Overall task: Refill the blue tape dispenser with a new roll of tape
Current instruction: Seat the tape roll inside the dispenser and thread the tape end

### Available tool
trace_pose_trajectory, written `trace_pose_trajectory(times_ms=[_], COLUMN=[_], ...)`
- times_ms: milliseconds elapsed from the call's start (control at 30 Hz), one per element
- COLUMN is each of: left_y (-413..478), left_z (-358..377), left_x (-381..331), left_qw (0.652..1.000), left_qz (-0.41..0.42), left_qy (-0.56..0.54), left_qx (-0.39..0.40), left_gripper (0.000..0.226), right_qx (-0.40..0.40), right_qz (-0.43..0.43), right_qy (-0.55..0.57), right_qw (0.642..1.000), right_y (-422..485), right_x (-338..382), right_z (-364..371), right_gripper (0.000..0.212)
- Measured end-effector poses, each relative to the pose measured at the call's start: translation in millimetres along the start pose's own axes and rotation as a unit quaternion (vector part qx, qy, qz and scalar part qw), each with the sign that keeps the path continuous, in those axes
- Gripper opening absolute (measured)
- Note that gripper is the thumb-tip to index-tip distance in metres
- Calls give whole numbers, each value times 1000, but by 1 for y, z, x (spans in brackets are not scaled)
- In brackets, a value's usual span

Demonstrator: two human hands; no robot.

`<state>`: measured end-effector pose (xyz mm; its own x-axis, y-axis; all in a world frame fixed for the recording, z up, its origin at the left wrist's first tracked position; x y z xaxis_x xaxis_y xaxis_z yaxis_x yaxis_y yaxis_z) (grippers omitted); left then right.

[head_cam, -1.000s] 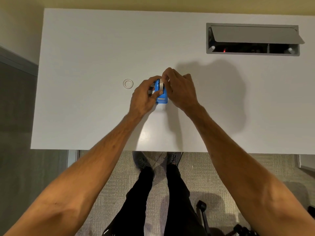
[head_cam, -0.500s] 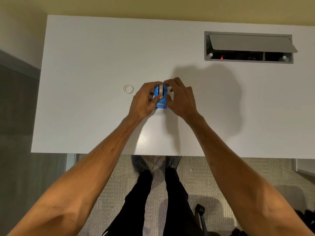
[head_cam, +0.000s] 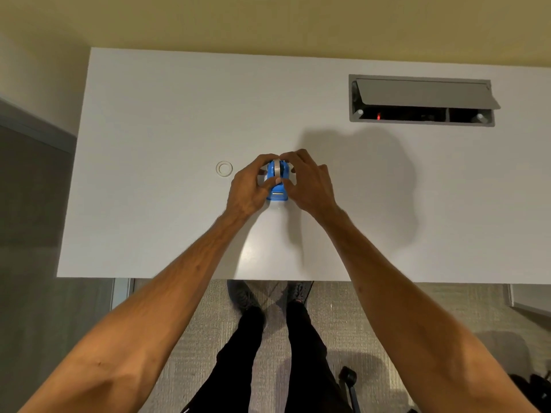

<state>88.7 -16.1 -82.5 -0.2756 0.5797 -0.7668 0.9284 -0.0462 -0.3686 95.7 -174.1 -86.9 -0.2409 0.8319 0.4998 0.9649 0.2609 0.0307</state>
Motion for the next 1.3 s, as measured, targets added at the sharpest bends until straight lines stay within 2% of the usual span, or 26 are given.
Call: trace_pose_trajectory(times_ms=[667,1300], left_y=[2,-5], left_z=[1,-1], left_x=[3,-4], left_qw=[999,999], left_qz=[-25,-3], left_qy=[-25,-40], left_qx=[7,37], left_gripper=[54,49], right_qx=[25,2], right_qz=[-6,-35], right_qy=[48,63], right_qw=[999,997], right_y=[4,-6], right_x=[-9,-6], right_z=[3,1], right_gripper=[42,43])
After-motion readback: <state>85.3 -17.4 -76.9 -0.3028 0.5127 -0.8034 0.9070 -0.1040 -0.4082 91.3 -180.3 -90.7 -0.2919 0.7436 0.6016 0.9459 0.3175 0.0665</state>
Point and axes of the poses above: each hand's wrist, its own y-axis towards the middle knuckle, its own z-axis out of the palm, x = y × z, the point moved 6 cm from there along y, towards the middle knuckle, and after that the axes turned 9 degrees about -z, right-handed, at the moved point
